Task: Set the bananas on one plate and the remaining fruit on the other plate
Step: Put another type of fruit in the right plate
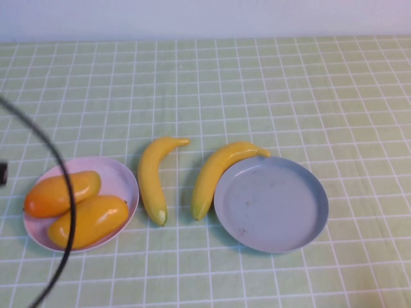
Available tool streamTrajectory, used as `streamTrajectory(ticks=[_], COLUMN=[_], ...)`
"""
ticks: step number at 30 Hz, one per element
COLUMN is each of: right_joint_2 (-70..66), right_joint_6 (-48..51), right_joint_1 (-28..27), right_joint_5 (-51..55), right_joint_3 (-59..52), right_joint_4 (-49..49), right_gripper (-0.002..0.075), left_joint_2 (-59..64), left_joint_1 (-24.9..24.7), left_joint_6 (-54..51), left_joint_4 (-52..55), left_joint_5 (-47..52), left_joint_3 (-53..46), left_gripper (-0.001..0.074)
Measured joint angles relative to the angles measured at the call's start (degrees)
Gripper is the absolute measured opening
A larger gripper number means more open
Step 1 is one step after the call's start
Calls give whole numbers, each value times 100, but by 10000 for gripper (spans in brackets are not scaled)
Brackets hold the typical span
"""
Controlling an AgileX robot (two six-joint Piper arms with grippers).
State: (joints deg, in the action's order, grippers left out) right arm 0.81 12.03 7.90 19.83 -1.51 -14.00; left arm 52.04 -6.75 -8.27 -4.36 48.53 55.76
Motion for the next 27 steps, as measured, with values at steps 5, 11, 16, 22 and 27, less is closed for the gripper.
streamTrajectory(ticks=[5, 11, 16, 22, 27], right_joint_2=[0, 0, 0, 0, 0], right_joint_6=[0, 0, 0, 0, 0], right_joint_1=[0, 0, 0, 0, 0], right_joint_5=[0, 0, 0, 0, 0], right_joint_3=[0, 0, 0, 0, 0], right_joint_4=[0, 0, 0, 0, 0], right_gripper=[-15, -15, -15, -15, -15], left_joint_2=[-1635, -3144, -3682, -3750, -3825], left_joint_1=[0, 0, 0, 0, 0], left_joint_6=[0, 91, 336, 314, 146], left_joint_4=[-42, -42, -65, -283, -308], left_joint_5=[-667, -676, -642, -1857, -3565], left_joint_3=[-1377, -2405, -2688, -3111, -4068], left_gripper=[0, -1, -1, -2, -2])
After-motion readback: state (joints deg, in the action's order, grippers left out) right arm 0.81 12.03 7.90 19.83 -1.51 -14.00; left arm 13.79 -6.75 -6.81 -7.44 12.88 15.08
